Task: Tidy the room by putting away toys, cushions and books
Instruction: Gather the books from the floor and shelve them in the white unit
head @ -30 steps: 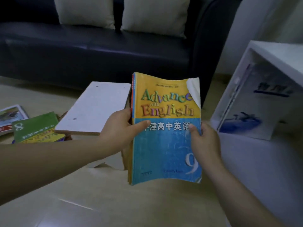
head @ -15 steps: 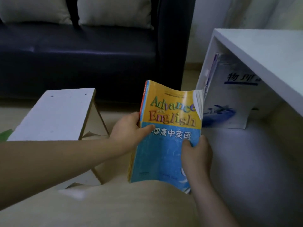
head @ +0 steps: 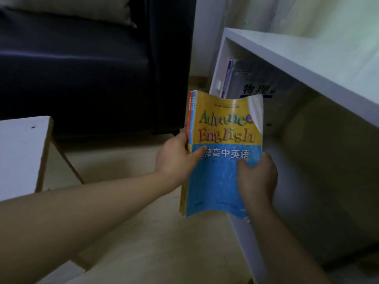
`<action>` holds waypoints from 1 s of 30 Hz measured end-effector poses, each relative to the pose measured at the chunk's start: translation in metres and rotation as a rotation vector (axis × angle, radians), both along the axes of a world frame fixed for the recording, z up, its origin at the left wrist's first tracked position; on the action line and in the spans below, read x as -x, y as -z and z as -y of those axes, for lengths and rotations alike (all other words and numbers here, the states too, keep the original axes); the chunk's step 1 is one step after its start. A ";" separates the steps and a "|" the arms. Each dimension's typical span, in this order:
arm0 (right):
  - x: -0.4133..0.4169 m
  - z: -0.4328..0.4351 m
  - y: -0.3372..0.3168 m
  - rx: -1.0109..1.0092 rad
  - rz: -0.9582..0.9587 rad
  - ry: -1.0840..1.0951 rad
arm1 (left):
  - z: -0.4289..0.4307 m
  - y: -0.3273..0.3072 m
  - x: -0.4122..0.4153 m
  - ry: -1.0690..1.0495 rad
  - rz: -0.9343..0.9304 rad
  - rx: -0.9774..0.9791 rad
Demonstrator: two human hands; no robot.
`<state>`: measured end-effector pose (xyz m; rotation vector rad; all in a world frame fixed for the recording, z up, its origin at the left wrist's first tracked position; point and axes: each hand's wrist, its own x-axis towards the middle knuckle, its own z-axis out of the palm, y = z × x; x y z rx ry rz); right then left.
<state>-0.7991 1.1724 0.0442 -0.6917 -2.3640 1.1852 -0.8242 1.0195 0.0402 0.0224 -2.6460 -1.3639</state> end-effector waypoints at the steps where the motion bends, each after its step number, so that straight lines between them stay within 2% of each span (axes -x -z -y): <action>1: 0.004 -0.004 0.000 -0.013 -0.005 0.025 | -0.004 0.001 0.005 0.018 -0.008 -0.011; 9: 0.018 -0.026 0.012 -0.049 -0.182 0.353 | -0.041 0.005 0.019 0.231 -0.021 -0.162; 15: 0.031 -0.025 0.025 0.050 -0.341 0.392 | -0.033 0.002 0.029 0.397 0.076 -0.105; 19: 0.024 -0.027 0.043 0.097 -0.408 0.389 | -0.031 0.008 0.028 0.445 0.062 -0.039; 23: 0.026 -0.030 0.051 0.128 -0.300 0.403 | -0.030 0.006 0.031 0.459 0.049 -0.022; 30: -0.019 -0.029 0.103 0.048 0.014 0.237 | -0.034 0.006 0.032 0.515 0.014 -0.005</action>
